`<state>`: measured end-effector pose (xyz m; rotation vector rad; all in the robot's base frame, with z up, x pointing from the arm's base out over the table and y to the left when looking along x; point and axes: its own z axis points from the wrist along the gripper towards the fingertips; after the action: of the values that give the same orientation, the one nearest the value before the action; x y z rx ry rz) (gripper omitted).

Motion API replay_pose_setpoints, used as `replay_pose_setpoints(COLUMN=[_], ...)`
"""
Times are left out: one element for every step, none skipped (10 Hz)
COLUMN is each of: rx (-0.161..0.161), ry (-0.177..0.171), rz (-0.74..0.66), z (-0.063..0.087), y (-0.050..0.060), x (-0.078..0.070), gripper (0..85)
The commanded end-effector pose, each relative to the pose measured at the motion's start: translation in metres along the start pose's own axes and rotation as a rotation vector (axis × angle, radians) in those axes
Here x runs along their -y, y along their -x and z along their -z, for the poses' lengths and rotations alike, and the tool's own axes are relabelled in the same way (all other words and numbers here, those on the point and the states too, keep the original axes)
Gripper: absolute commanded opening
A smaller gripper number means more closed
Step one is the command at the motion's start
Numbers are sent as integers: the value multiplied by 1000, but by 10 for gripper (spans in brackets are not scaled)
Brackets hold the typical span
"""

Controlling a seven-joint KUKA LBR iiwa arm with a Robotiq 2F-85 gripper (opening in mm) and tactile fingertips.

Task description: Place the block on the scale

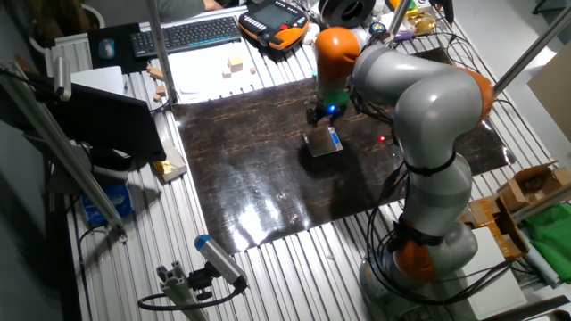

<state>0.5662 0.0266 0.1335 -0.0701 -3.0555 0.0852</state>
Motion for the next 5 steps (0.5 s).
replay_pose_setpoints(rx=[-25, -45, -48, -51, -51], ry=[8, 16, 13, 14, 13], rz=[5, 5, 4, 3, 4], z=[22, 32, 38, 41, 43], y=[-1, -2, -4, -7, -11], x=[8, 14, 19, 22, 23], gripper=[313, 220, 187, 157, 107])
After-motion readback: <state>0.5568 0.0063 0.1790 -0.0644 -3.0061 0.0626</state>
